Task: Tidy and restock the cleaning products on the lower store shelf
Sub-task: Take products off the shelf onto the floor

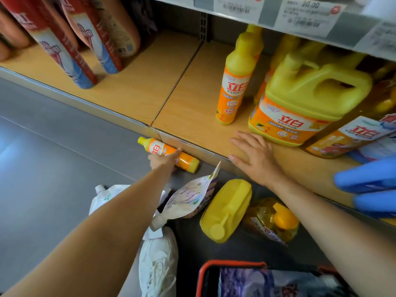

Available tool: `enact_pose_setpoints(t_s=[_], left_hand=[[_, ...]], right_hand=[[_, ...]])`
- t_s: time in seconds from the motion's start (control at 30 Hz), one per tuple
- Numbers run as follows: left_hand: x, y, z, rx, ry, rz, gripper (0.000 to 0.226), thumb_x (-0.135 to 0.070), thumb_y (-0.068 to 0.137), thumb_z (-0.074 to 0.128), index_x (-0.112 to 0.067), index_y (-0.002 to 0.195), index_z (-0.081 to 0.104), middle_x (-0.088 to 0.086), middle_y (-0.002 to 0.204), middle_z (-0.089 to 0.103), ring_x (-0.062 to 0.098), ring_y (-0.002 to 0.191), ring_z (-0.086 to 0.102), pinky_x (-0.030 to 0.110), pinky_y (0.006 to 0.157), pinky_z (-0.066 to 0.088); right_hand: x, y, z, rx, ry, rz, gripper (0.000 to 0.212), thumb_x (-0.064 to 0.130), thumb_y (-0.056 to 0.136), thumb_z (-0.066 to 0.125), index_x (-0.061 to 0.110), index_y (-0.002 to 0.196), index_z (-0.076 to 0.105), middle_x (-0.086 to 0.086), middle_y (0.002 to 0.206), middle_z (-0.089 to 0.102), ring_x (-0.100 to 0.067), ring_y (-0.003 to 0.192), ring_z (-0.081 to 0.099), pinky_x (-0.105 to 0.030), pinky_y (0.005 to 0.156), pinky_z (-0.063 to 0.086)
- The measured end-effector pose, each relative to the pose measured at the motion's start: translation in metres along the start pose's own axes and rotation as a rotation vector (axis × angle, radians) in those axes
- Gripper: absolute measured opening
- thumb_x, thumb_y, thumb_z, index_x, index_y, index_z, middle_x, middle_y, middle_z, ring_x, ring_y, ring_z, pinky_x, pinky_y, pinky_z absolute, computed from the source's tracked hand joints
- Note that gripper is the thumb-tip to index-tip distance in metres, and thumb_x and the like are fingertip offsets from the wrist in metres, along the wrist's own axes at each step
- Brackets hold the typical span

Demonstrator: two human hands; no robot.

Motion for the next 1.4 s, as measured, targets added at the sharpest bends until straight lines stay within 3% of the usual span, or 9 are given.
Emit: enact_pose_setpoints(t_s=[0.17,0.3,0.47,0.63,0.8,0.93,1.07,1.17,1.4], left_hand=[[0.013,0.007,-0.004,0.062,-0.144,0.008,0.072,-0.024,0.066,0.095,-0.010,0.122,0.053,0.011,0.112,0.066,0.025,0.095,0.068,0.046,0.082,0.063],[0.017,0.003,-0.018,0.092,-0.176,0.068,0.077,-0.014,0.067,0.094,-0.009,0.130,0.051,0.014,0.121,0.067,0.030,0.105,0.070,0.051,0.090,0.060],[0.001,-0.018,-0.052,0.073,-0.203,0.172,0.076,-0.007,0.068,0.092,-0.024,0.122,0.041,0.007,0.115,0.064,0.024,0.102,0.068,0.037,0.070,0.059],[-0.029,-0.052,-0.086,0.073,-0.138,0.330,0.077,-0.002,0.069,0.089,-0.024,0.124,0.039,0.008,0.117,0.062,0.025,0.108,0.065,0.047,0.089,0.058],[-0.087,-0.110,-0.089,0.193,-0.028,0.575,0.076,0.000,0.067,0.089,-0.024,0.123,0.044,0.006,0.109,0.067,0.021,0.095,0.070,0.040,0.076,0.060],[-0.140,-0.161,-0.074,0.270,0.041,0.764,0.076,-0.002,0.066,0.091,-0.022,0.122,0.044,0.005,0.109,0.068,0.013,0.087,0.073,0.024,0.066,0.060],[-0.174,-0.203,-0.048,0.305,0.093,0.946,0.077,-0.012,0.063,0.095,-0.024,0.121,0.046,-0.006,0.107,0.063,-0.006,0.085,0.065,0.011,0.064,0.053],[-0.185,-0.225,-0.021,0.343,0.154,1.060,0.079,-0.016,0.062,0.096,-0.021,0.126,0.049,-0.011,0.109,0.064,-0.004,0.090,0.063,0.018,0.072,0.057],[-0.176,-0.245,0.031,0.411,0.240,1.176,0.084,-0.021,0.064,0.095,-0.036,0.125,0.040,-0.019,0.115,0.059,0.002,0.100,0.062,0.022,0.076,0.058]], right_hand=[[0.001,0.001,-0.002,-0.016,0.015,0.014,0.062,0.062,0.087,0.044,0.030,0.138,0.056,0.006,0.152,0.044,-0.018,0.140,0.035,-0.049,0.108,0.033],[0.001,0.000,-0.003,-0.016,0.019,0.018,0.062,0.063,0.087,0.043,0.030,0.138,0.055,0.006,0.152,0.044,-0.018,0.140,0.034,-0.048,0.108,0.031],[-0.001,0.001,-0.002,0.000,0.025,0.030,0.060,0.061,0.087,0.047,0.032,0.139,0.055,0.008,0.153,0.042,-0.016,0.141,0.031,-0.045,0.108,0.027],[-0.005,0.005,0.003,0.091,0.054,0.069,0.054,0.054,0.092,0.058,0.036,0.141,0.052,0.010,0.157,0.036,-0.015,0.144,0.024,-0.043,0.111,0.022],[0.001,0.010,0.000,0.282,0.023,0.126,0.059,0.052,0.093,0.059,0.036,0.148,0.043,0.008,0.162,0.026,-0.021,0.147,0.019,-0.044,0.119,0.022],[0.019,0.015,-0.019,0.397,0.126,0.147,0.065,0.042,0.090,0.068,0.024,0.148,0.045,0.001,0.159,0.034,-0.021,0.146,0.030,-0.032,0.118,0.023],[0.054,0.017,-0.069,0.208,0.602,0.164,0.052,0.021,0.088,0.074,0.010,0.136,0.058,-0.011,0.135,0.062,-0.015,0.114,0.060,-0.025,0.098,0.045],[0.075,0.019,-0.121,-0.021,0.766,0.116,0.040,0.015,0.087,0.074,0.006,0.125,0.065,-0.012,0.117,0.070,-0.015,0.100,0.065,-0.030,0.092,0.052],[0.086,0.020,-0.178,-0.231,0.687,0.108,0.060,0.027,0.082,0.080,0.016,0.136,0.057,-0.002,0.111,0.068,-0.009,0.085,0.067,-0.015,0.069,0.050]])
Point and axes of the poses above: each hand's wrist, its own y-axis towards the middle knuckle, its own z-axis out of the palm, x = y × z, the point moved 9 cm from there along y, towards the middle knuckle
